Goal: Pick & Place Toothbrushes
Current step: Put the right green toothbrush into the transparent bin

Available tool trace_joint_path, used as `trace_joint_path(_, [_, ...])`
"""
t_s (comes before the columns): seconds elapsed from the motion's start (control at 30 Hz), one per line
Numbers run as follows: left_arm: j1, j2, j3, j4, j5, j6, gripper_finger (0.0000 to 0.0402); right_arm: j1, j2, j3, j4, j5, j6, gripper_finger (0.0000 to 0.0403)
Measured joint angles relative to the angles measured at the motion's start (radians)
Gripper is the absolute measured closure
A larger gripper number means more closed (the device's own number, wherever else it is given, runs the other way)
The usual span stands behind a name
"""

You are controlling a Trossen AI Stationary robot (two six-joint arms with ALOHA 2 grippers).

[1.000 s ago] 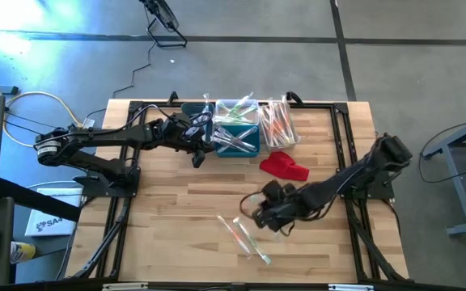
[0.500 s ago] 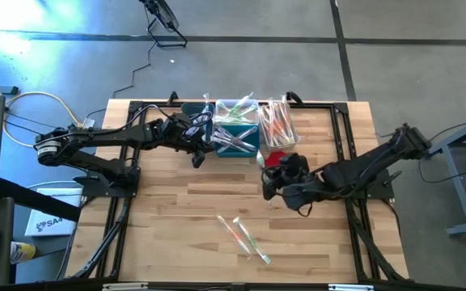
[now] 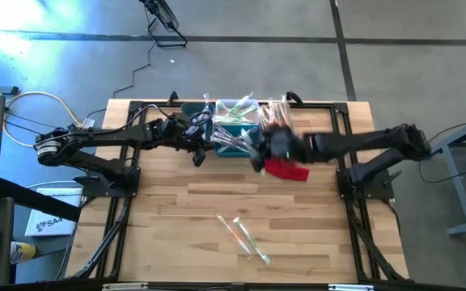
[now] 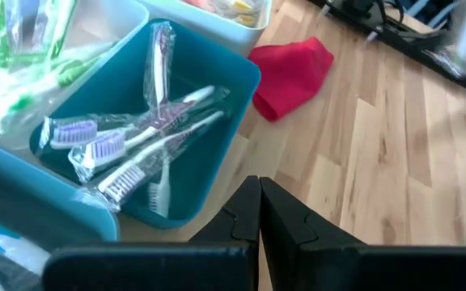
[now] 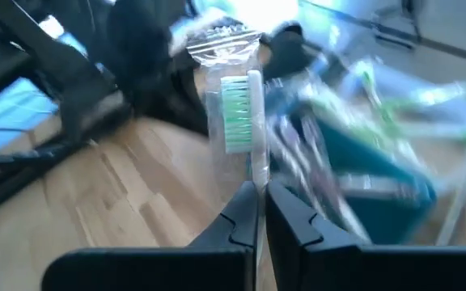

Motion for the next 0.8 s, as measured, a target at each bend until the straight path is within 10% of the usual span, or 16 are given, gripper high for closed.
trace_joint_path(0.47, [0.034, -0.001, 0.001, 0.041, -0.037, 0.027, 0.0402, -0.444, 0.045, 0.0, 0.244, -0.469, -0.356, 0.0399])
trace_joint_path(0.8, [0.196, -0.001, 0.001, 0.053, 0.096, -0.027, 0.0402, -0.543, 0.209, 0.069, 0.309, -0.586, -0.494, 0.0399])
